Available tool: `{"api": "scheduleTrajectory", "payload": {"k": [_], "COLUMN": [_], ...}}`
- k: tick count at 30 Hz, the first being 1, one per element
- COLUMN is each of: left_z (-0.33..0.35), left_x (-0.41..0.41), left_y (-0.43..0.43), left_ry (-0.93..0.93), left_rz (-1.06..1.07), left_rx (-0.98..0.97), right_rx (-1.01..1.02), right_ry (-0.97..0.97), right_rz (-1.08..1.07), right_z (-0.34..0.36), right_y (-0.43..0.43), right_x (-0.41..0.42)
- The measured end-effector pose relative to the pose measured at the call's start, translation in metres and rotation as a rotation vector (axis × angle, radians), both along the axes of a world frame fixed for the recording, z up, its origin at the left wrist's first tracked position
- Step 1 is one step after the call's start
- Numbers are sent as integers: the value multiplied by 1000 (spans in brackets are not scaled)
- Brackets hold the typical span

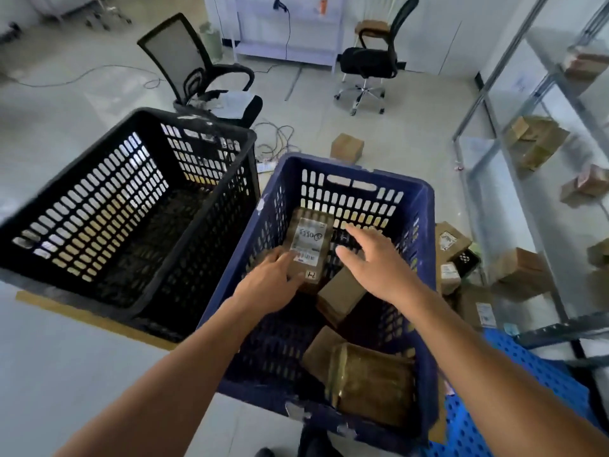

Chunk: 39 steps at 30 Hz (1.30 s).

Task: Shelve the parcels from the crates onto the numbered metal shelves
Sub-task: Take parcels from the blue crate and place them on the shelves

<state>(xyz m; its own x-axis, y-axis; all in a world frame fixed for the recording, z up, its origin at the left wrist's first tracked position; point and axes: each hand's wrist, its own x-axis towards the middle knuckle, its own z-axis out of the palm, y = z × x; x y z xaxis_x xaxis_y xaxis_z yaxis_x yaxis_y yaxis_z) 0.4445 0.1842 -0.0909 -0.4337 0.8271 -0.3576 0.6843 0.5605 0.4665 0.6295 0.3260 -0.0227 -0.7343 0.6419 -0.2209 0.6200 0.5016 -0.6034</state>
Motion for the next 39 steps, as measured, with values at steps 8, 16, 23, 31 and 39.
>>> {"api": "scheduleTrajectory", "payload": {"k": [8,16,23,31,39], "left_z": [-59,-83,-82,-14,53], "left_x": [-1,2,-5,13,29], "left_y": [44,57,65,52,18], "left_ry": [-53,-280,-501,-665,-913], "left_rz": [247,451,659,746,521], "left_rx": [-102,-98,-36,272,579], "right_rx": [87,80,-2,-219,-436], "right_ry": [-469,-602,-585,-110,435], "right_rz": [236,244,188,-151,-304], "right_z": [-81,-126,-125,-79,-14], "right_y": [56,63,59,39,-3], "right_x": [-65,-79,-85,-51,-6]}}
